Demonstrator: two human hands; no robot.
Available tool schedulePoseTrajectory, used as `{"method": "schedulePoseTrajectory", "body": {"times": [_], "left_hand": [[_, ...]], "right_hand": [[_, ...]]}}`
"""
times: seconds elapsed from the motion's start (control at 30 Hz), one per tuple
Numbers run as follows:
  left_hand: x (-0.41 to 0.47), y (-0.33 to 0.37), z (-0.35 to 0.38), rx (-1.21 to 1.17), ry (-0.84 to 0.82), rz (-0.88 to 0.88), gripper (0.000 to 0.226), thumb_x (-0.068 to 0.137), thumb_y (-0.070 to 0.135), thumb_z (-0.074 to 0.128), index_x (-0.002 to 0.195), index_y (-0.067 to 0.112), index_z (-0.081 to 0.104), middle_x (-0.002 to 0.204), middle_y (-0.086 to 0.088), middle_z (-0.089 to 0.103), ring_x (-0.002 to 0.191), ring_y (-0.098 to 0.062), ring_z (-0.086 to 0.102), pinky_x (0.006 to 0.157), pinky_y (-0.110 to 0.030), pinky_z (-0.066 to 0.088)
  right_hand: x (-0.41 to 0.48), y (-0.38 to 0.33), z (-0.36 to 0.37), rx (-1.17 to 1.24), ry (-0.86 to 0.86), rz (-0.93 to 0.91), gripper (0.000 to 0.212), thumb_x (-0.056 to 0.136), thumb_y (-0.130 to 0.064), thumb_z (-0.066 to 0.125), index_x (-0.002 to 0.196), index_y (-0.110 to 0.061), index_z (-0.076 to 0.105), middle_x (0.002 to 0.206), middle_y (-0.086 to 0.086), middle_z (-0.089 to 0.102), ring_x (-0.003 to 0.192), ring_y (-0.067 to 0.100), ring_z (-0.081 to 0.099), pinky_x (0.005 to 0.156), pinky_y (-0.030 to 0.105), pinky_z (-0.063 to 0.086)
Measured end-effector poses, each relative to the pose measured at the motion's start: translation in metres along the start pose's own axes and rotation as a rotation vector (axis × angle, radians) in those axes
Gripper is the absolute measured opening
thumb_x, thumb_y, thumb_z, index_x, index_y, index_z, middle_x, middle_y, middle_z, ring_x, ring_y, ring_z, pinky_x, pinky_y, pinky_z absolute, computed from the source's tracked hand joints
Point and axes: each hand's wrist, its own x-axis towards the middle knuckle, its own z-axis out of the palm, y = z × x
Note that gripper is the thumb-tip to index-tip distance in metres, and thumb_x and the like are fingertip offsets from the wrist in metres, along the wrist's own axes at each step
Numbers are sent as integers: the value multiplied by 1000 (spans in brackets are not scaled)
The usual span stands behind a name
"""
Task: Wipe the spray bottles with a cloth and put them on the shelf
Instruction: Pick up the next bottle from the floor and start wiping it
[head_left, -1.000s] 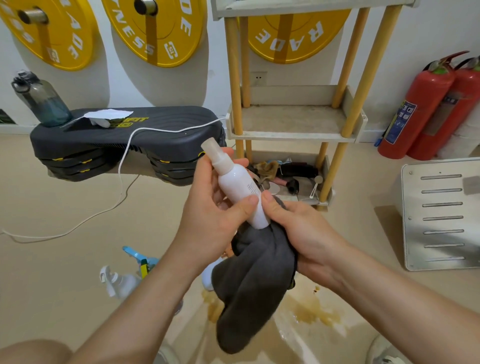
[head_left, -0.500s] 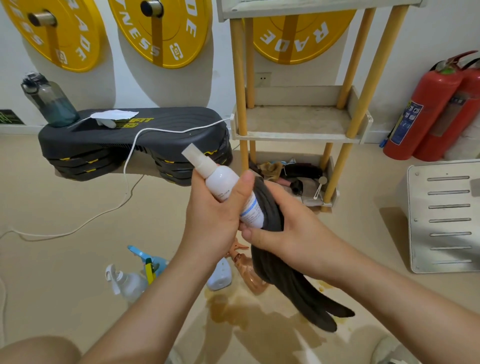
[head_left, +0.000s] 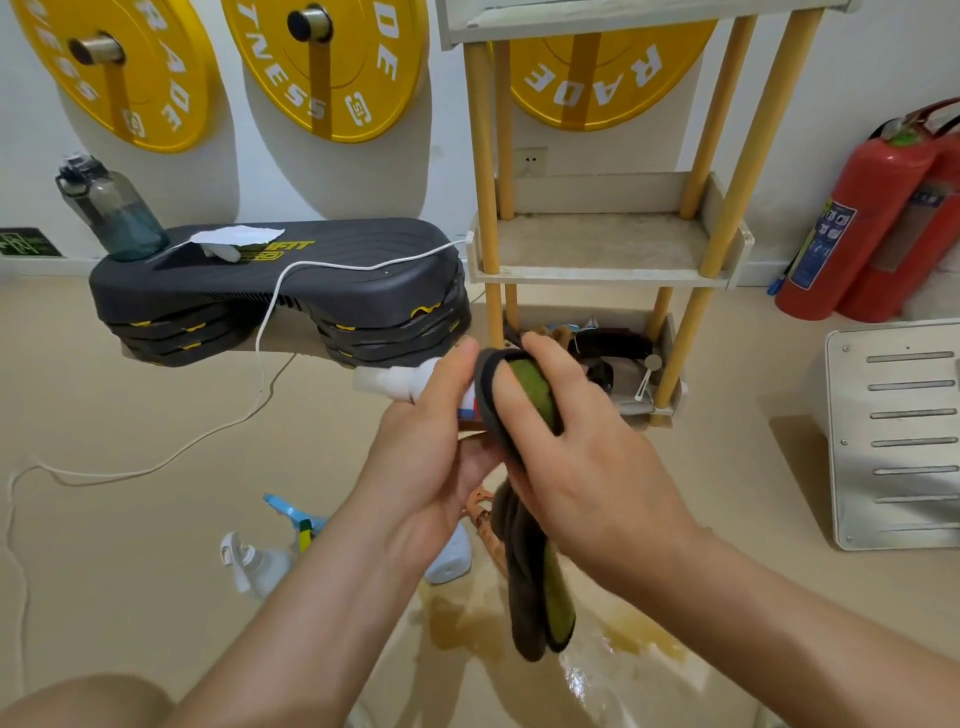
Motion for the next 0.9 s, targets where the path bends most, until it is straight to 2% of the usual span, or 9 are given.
{"method": "schedulePoseTrajectory", "body": {"times": [0.1,0.2,0.27,0.37,0.47,0.57,0.7,0.8,0.9], "left_hand": [[3,0,-8,223,-42,-20,29,89,49,61,94,21,66,79,1,68,73,-13,65,72,-33,53],[5,8,-17,461,-90,97,38,71,47,66,102,24,65,87,11,66,84,-8,61,74,-30,46],[8,15,-25,346,-176,147,40,73,30,71,111,23,63,94,10,70,89,-7,66,77,-32,51],[12,23,-35,178,-289,154,49,78,11,74,124,18,59,112,-10,72,101,-25,71,82,-38,58],[10,18,-32,228,-237,231,35,74,15,80,106,12,66,99,-13,74,91,-27,73,74,-36,60],[4,8,-20,242,-132,271,42,63,27,77,99,7,68,87,-11,75,80,-22,74,65,-30,58],[-2,-5,-6,269,8,290,46,62,38,78,88,1,69,75,-8,71,68,-15,70,54,-25,53],[-5,-9,-1,324,4,247,49,69,45,73,90,1,68,76,-6,72,69,-12,70,55,-27,54],[0,-1,-7,336,-148,184,35,74,39,80,92,13,65,80,4,71,77,-9,70,63,-25,56]], "right_hand": [[7,9,-2,78,-14,60,67,84,-27,72,139,-25,33,127,7,44,86,31,60,60,44,56],[19,29,-10,364,-55,237,53,85,-37,71,132,-29,48,110,-2,54,93,22,59,79,37,51],[25,37,-17,564,-92,263,40,82,-33,75,119,-28,60,100,-6,64,91,13,61,80,32,51],[27,36,-23,791,-225,255,29,80,-26,80,106,-27,66,91,-8,68,82,7,63,72,22,50],[25,33,-25,713,-233,229,26,77,-36,81,96,-31,64,82,-9,64,76,8,60,67,22,46],[22,27,-25,386,-164,179,33,74,-47,75,94,-28,57,76,-9,59,71,11,56,63,29,46],[12,8,-14,149,-94,72,50,77,-48,72,111,-20,47,97,-3,52,70,20,57,58,40,51],[11,3,-14,219,-169,107,53,78,-47,73,112,-21,42,102,-3,51,77,21,58,63,41,52],[23,11,-25,446,-306,254,47,73,-41,78,106,-26,48,92,-8,58,79,14,60,70,42,55]]}}
